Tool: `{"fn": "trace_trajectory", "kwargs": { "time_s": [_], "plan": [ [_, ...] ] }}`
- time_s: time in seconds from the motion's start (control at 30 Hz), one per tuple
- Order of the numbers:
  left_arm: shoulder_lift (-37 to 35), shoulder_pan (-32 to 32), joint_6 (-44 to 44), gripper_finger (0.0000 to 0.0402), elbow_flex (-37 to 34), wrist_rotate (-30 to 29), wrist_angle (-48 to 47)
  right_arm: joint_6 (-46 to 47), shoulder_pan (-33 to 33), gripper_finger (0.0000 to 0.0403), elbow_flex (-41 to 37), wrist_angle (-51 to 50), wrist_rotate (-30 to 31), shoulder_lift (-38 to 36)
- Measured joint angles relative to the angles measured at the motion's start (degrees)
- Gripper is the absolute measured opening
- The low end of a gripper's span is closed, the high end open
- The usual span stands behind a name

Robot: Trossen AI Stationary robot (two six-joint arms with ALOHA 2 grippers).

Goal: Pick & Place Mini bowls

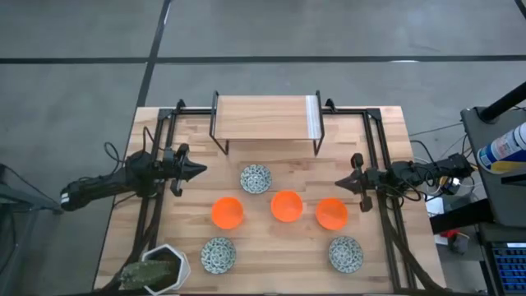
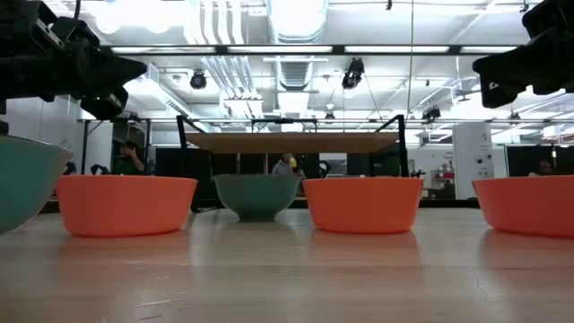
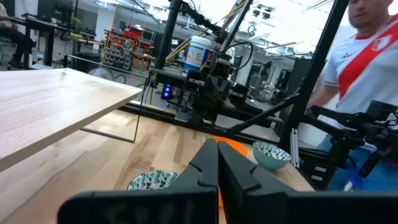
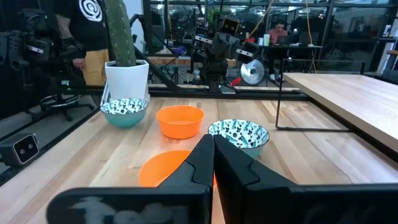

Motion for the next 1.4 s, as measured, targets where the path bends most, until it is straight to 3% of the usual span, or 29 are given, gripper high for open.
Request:
{"fn": "trace_trajectory", "kwargs": {
  "time_s": [0.9,1.03,1.2,1.27,1.4],
  "plan": [
    [0.00,0.00,0.00,0.0000,0.00,-0.01,0.00,0.16,-0.02,0.0008,0.02,0.45,0.00,0.00],
    [0.02,0.02,-3.55,0.0000,0.00,-4.00,1.57,17.81,0.02,0.0008,0.00,6.23,0.54,0.00],
    [0.02,0.04,-30.07,0.0000,0.00,-7.61,8.64,44.07,-0.02,0.0008,0.00,12.31,5.27,-0.12],
    [0.02,0.02,-37.79,0.0000,0.00,-8.53,10.24,47.77,-0.04,0.0008,0.00,13.02,6.20,-0.13],
    [0.04,0.01,-42.00,0.0000,0.00,-11.19,12.21,49.85,-0.02,0.0008,0.00,13.09,6.38,-0.01]
  ]
}}
